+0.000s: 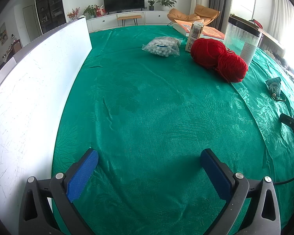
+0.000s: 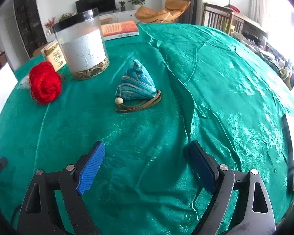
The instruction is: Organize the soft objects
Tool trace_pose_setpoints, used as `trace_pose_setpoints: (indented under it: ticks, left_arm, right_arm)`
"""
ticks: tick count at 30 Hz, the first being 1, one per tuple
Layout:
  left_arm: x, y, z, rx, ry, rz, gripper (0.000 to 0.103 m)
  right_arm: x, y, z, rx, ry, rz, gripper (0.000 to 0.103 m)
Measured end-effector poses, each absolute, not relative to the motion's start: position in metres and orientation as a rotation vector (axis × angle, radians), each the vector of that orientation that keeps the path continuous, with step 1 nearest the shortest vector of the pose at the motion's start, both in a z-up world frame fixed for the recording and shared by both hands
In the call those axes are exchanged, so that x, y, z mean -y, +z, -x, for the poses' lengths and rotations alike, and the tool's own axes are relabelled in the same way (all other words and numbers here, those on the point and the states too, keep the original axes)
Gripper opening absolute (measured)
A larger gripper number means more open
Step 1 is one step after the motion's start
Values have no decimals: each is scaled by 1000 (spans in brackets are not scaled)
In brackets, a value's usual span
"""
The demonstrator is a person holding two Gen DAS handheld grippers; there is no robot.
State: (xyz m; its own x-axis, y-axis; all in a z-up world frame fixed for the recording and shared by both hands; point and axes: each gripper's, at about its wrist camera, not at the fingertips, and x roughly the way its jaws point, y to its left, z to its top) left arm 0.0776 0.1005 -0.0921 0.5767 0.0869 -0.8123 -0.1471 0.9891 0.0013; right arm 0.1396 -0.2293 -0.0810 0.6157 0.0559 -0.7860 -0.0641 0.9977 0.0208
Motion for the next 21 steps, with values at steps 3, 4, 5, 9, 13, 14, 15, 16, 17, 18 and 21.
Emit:
trace_pose_setpoints:
  ticks: [3,4,5,9,13,14,15,16,17,18,21]
  left_arm:
    - [-101,-92,-78,-947,137,69,103]
    - [-100,-92,-78,-947,137,69,103]
    - [-100,-92,-78,-947,137,69,103]
    - [-101,-92,-78,-947,137,68,103]
    - [-100,-92,-78,-947,137,68,103]
    - [-100,-92,-78,-947,137,68,103]
    - [-101,-92,-77,-947,140,70,103]
    - [-101,-90,-76,-949,147,73,103]
    - [-99,-90,-77,-967,161,83,103]
    - [-97,-88,-81,-999,154,104,103]
    - [-77,-73,-97,-1007,7,222,103]
  right_arm:
    - [230,-81,-139,-905,73,8,90]
    - [230,-81,-139,-906,73,9,90]
    - [229,-81,-139,-906,72,11,90]
    - [229,-81,-139,-906,72,11,91]
    - [229,-81,-139,-906,72,11,91]
    - [229,-81,-139,-906,72,11,91]
    - [229,-81,-139,-906,72,11,91]
    - [229,-81,-139,-906,72,11,91]
    - [229,-81,-139,-906,72,11,91]
    - [229,-81,-139,-906,72,11,91]
    - [229,-81,-139,-906,72,11,91]
